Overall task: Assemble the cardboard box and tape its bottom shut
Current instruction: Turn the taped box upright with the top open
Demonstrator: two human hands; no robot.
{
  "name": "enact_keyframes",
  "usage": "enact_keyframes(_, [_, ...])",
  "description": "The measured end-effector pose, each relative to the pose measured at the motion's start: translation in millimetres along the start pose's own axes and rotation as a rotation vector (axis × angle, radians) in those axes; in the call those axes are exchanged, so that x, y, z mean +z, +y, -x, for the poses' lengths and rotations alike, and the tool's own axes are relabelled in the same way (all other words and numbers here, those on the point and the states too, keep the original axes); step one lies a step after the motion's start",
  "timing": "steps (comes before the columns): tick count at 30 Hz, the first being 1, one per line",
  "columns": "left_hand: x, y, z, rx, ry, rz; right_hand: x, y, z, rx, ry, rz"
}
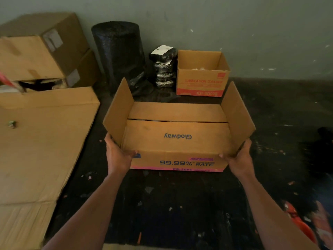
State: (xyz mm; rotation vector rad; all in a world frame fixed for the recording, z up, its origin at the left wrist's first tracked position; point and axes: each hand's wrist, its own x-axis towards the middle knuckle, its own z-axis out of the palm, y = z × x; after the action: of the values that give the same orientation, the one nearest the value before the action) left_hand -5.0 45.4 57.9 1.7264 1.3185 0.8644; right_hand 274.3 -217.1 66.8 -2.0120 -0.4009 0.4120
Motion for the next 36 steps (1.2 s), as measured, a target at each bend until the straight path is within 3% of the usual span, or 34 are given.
enact_keyframes(18, [4.0,-16.2,10.6,-0.063,-0.007,0.094,10.4,17.8,11.0,0.017,0.081,-0.107])
enact_keyframes(23, [7.0,-23.8,25.5,-0.059,0.079,0.101,15.2,24.0,22.0,0.007,0.160,-0.186])
enact_keyframes(27, [7.3,-30.5,25.5,-0.002,0.044,0.033,14.1,29.3,27.6,-0.024,0.153,-0.096])
enact_keyframes(30, [7.3,-30.1,20.2,0.092,0.006,-0.099,14.5,32.6,19.8,-0.064,0.118,0.160])
enact_keyframes(36, [11.8,-26.0,11.6,0.071,-0.076,-0.231,10.0,26.5,-0.5,-0.038,0.048,0.328])
